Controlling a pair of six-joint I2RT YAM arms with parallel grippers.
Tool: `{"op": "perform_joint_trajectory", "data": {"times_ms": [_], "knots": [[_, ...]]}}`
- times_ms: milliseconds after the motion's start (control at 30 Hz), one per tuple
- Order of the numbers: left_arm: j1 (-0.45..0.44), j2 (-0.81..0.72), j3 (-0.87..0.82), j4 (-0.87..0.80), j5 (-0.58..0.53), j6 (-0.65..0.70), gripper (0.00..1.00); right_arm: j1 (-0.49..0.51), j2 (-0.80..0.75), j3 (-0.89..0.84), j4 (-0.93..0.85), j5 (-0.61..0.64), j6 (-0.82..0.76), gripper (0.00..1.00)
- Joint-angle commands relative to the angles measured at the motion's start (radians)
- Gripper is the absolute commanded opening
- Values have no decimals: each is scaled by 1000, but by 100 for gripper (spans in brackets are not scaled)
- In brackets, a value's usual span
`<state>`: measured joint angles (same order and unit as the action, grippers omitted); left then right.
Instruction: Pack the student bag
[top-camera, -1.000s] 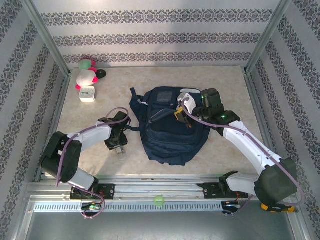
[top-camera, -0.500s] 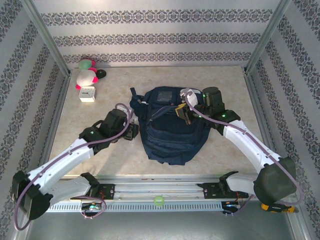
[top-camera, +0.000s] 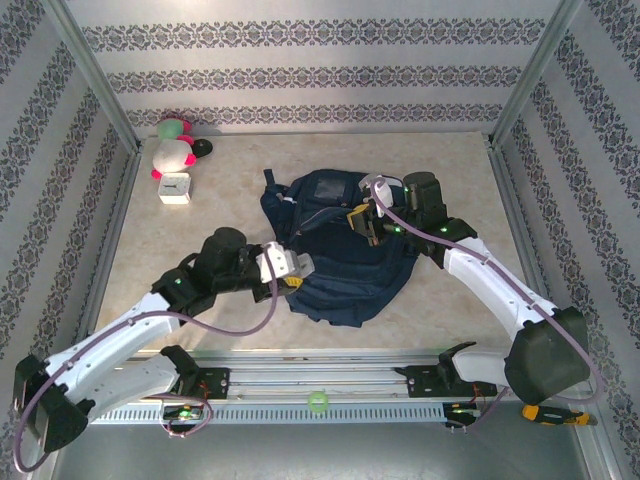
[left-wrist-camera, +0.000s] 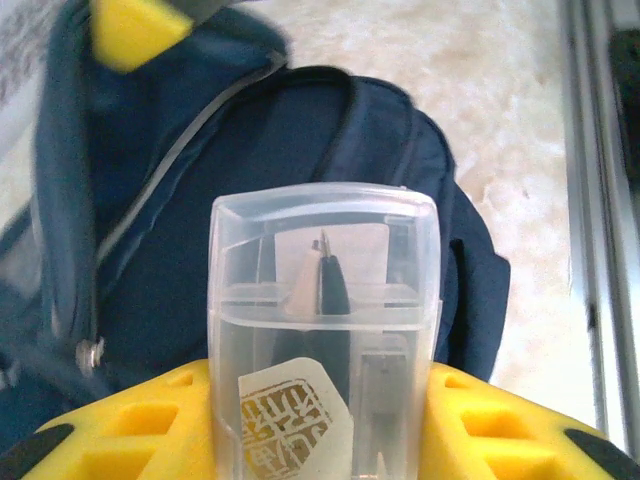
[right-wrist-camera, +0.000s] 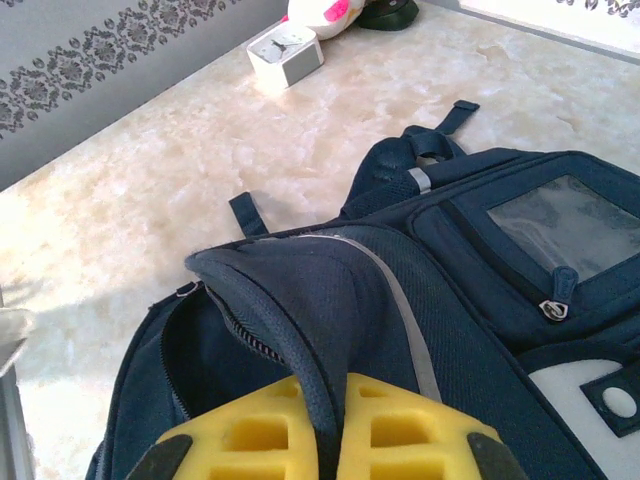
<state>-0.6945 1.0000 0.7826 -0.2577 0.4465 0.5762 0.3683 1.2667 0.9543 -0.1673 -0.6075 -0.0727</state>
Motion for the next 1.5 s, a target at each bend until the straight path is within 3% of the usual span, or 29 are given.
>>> {"op": "perform_joint_trajectory", "data": {"times_ms": [0,133,433,600,733,933,1167,1467], "knots": [[-24,120,94,122,74,381,19,-9,-20,33,162,-94,25,1],[-24,234,139,214,69,484,19,-8,-24,32,163,-123,27,1],[-24,441,264,223,83,596,22,-9,-28,34,157,-153,27,2],[-24,554,317,220,31,646,28,-8,-32,36,159,-158,30,2],[-20,628,341,272,-59,623,39,-9,-33,37,160,-159,32,2],[-20,641,321,369,-136,530,66,-11,-36,34,157,-158,27,2],[-14,573,274,342,-166,465,65,-12,-31,34,158,-161,25,2],[-7,654,351,215,-178,508,60,-12,-45,34,162,-179,34,2]]}}
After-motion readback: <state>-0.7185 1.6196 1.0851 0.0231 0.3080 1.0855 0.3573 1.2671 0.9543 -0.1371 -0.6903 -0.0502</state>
